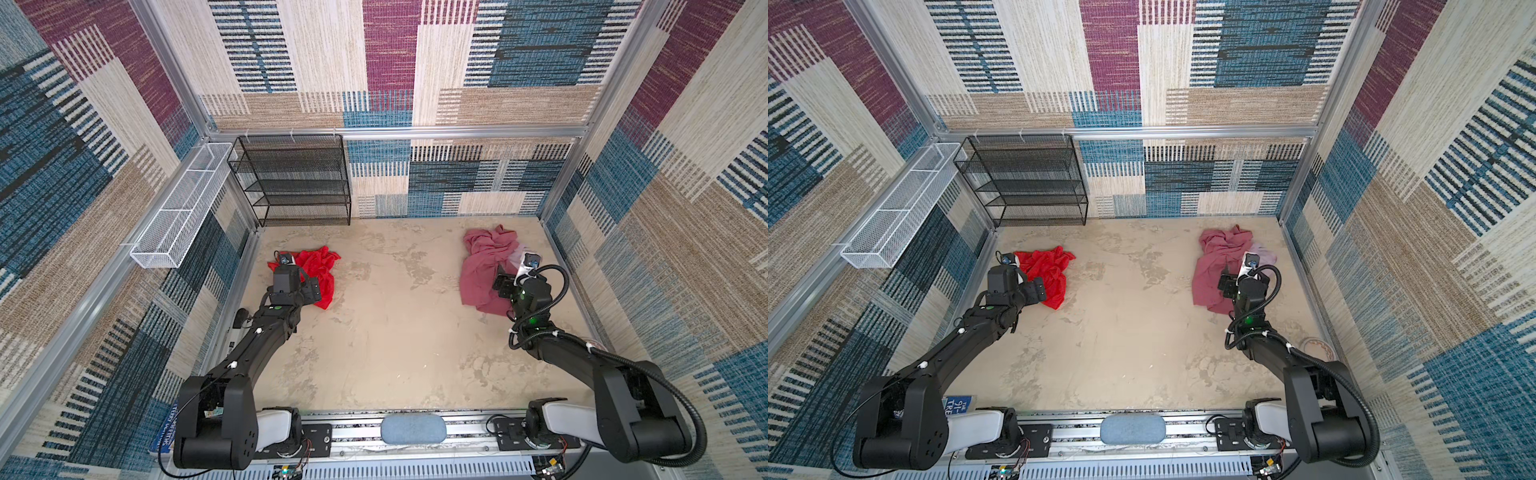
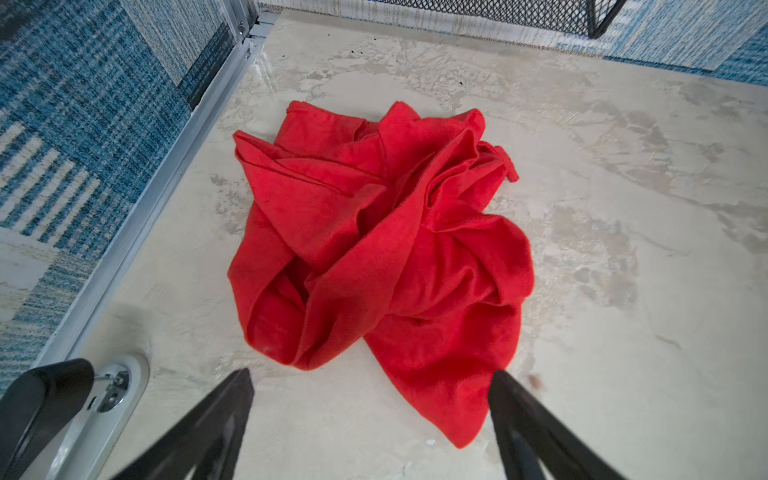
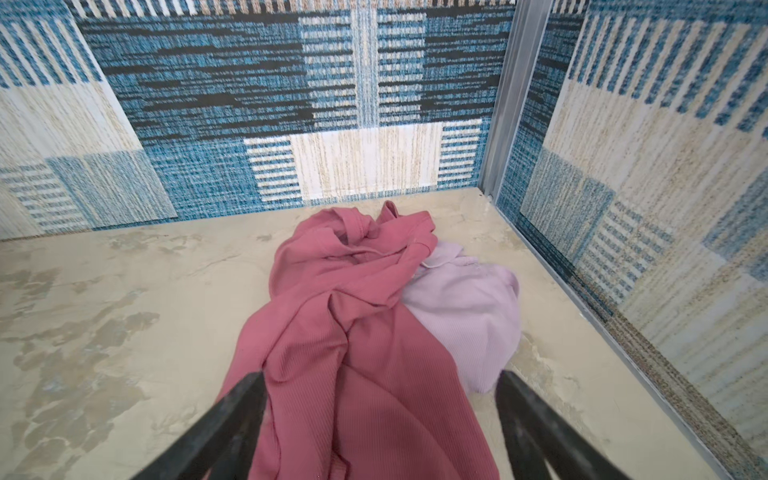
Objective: Pick out a specific cloth from the pile
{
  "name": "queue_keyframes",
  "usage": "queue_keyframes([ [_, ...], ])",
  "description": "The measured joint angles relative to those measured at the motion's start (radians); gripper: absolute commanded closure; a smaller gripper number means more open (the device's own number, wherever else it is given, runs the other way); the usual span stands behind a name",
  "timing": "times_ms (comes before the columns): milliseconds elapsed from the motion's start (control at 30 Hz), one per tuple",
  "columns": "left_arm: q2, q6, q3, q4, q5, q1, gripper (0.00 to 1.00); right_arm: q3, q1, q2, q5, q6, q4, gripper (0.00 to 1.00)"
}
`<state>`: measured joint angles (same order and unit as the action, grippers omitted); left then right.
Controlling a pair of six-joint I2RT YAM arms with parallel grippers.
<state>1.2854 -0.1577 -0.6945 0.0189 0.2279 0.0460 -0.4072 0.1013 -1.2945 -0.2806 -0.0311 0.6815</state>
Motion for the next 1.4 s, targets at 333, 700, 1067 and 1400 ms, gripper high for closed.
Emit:
queue_keyframes([
  [333,0.042,0.083,0.191,0.350,0.027,-0.010,0.08,0.110,-0.018,-0.048,-0.016,0.037,0.248,0.09],
  [700,0.233,0.133,0.356,0.770,-0.051,-0.035,0.06,0.195,-0.040,-0.185,0.056,0.048,0.456,0.08],
  [1067,0.251,0.132,0.277,0.802,-0.074,-0.050,0.04,0.159,-0.080,-0.206,0.143,0.039,0.465,0.00],
  [1400,0.251,0.132,0.277,0.800,-0.074,-0.050,0.04,0.159,-0.081,-0.206,0.150,0.039,0.465,0.00],
])
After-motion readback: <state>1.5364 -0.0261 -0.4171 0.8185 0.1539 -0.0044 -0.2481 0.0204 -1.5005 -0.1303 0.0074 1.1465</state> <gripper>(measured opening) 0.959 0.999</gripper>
